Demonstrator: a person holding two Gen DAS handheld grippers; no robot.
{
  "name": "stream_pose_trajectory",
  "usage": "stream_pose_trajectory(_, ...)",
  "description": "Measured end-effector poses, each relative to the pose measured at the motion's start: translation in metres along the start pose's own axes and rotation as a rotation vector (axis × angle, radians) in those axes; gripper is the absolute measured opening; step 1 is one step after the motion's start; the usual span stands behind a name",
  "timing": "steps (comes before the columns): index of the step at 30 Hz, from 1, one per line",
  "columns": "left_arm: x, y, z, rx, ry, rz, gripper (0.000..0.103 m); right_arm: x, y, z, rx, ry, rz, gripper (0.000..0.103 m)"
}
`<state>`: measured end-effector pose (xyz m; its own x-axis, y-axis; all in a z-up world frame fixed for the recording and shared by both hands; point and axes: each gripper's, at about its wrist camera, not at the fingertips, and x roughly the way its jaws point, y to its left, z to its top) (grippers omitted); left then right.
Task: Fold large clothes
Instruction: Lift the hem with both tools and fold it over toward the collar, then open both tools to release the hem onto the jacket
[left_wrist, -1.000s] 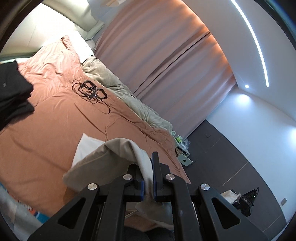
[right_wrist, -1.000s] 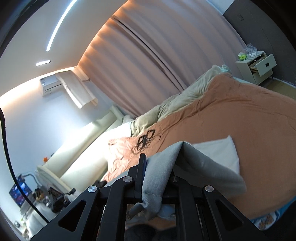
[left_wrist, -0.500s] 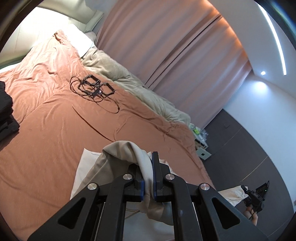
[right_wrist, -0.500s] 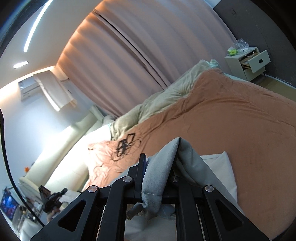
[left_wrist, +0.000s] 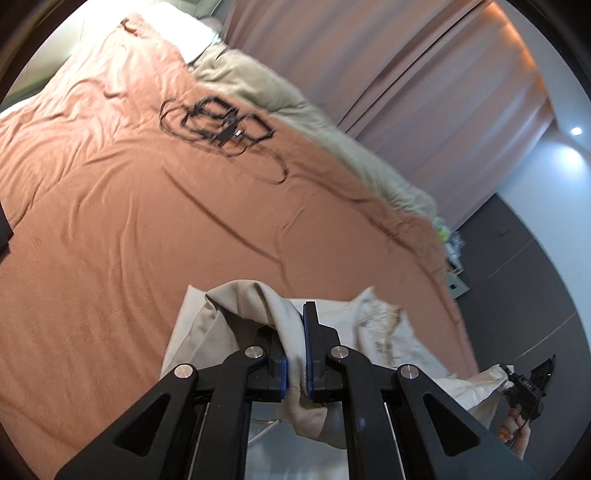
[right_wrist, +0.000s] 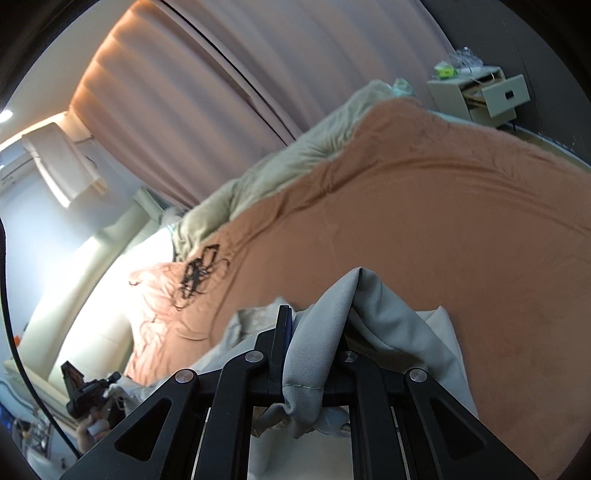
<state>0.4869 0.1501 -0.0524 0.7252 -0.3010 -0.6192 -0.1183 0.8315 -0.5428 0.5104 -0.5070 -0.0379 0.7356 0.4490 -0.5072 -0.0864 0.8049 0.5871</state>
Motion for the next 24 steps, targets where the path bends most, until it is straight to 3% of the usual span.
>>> stream_pose_trajectory(5,0.038,0.024,-0.005,-0.059,0.044,0.019,0.01,0.036,-0.016,-0.002,0.017,0.054,-0.041,0.012)
stream_pose_trajectory(8,0.052,0.028,-0.008,-0.077,0.072,0.024,0.012,0.051,-0.024,-0.004,0.026,0.077,-0.072,0.021)
stream_pose_trajectory(10,0.059,0.026,-0.008,-0.075,0.091,0.028,0.02,0.056,-0.028,-0.006,0.044,0.093,-0.065,0.034)
stream_pose_trajectory(12,0.062,0.022,-0.004,-0.067,0.091,0.023,0.039,0.056,-0.029,-0.008,0.049,0.1,-0.067,0.056)
stream_pose_trajectory(14,0.057,0.015,0.003,-0.045,0.047,0.018,0.094,0.055,-0.025,-0.01,0.035,0.099,-0.078,0.068)
stream_pose_trajectory(15,0.05,0.012,0.005,-0.037,0.013,0.023,0.102,0.05,-0.02,-0.01,0.017,0.09,-0.088,0.075)
stream_pose_trajectory(18,0.028,0.001,0.012,-0.015,-0.055,0.028,0.103,0.043,-0.008,-0.008,-0.021,0.073,-0.104,0.081)
stream_pose_trajectory(24,0.033,-0.032,0.001,0.111,0.007,0.076,0.103,0.053,0.026,-0.011,-0.102,0.142,-0.096,0.081)
